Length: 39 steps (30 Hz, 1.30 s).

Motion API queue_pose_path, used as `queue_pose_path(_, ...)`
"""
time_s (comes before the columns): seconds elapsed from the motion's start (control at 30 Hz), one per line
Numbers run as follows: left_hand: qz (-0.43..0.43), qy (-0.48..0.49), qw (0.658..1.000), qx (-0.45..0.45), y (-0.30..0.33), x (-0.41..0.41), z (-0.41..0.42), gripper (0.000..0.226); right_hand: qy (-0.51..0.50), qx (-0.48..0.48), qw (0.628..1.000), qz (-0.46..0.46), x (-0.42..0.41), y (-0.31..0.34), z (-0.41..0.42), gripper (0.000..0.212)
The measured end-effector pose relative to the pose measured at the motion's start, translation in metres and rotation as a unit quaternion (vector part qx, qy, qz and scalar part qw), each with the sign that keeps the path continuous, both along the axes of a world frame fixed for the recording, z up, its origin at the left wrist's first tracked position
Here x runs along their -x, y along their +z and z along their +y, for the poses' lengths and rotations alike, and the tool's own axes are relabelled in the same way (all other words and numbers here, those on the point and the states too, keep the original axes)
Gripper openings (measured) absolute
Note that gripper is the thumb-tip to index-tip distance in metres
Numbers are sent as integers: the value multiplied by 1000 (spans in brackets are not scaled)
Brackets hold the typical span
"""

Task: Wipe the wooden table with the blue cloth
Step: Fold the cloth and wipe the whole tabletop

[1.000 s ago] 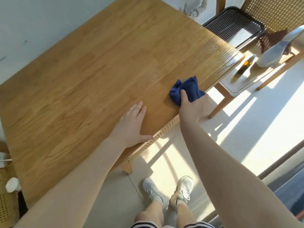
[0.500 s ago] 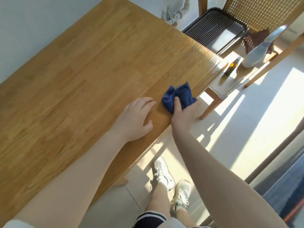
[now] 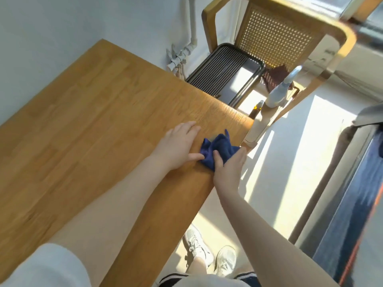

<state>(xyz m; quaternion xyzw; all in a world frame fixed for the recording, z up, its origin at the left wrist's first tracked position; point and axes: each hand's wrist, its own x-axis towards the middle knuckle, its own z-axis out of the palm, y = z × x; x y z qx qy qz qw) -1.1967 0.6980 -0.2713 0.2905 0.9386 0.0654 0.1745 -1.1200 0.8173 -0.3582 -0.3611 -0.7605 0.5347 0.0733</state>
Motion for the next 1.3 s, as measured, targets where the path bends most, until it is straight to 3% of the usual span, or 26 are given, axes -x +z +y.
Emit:
queue_pose_path(0.13,4,35,999,33,-7,14,3,88,-20,-16,999,23,72,7,69,37)
queue_pose_path(0.33,5,59,998,30,-14,25,27,88,146,-89,985,5,72,3,105,46)
queue_pose_path(0.43,-5,89,994,58,-13,38,44,105,241,-108,965,-11,59,-4,116,60)
queue_pose_path(0.5,4,100,989,106,-11,49,51,122,310,-132,941,-22,76,1,129,56)
queue_pose_path(0.6,5,132,977,169,-9,60,56,141,465,-189,865,-16,117,17,135,37)
queue_pose_path(0.67,-16,170,966,192,-10,61,57,147,549,-189,814,-9,146,27,128,38)
queue_pose_path(0.73,-29,208,956,204,-13,57,56,150,592,-152,792,2,174,33,116,49)
queue_pose_path(0.8,-35,260,943,205,-15,51,55,150,600,-126,790,-2,191,35,104,72)
queue_pose_path(0.87,-42,304,930,203,-14,45,56,149,569,-159,805,-59,191,32,99,83)
queue_pose_path(0.93,-43,322,922,209,-13,41,59,149,522,-181,820,-152,175,31,103,75)
queue_pose_path(1.0,-45,325,920,215,-12,42,61,149,523,-195,807,-195,156,34,113,66)
queue_pose_path(1.1,-57,332,919,207,-11,46,58,150,546,-225,798,-122,144,38,123,52)
queue_pose_path(1.23,-67,340,923,169,-14,47,55,151,566,-153,807,-71,183,37,97,42)
queue_pose_path(1.3,-74,349,921,155,-18,46,54,151,575,-130,807,-42,209,37,74,47)
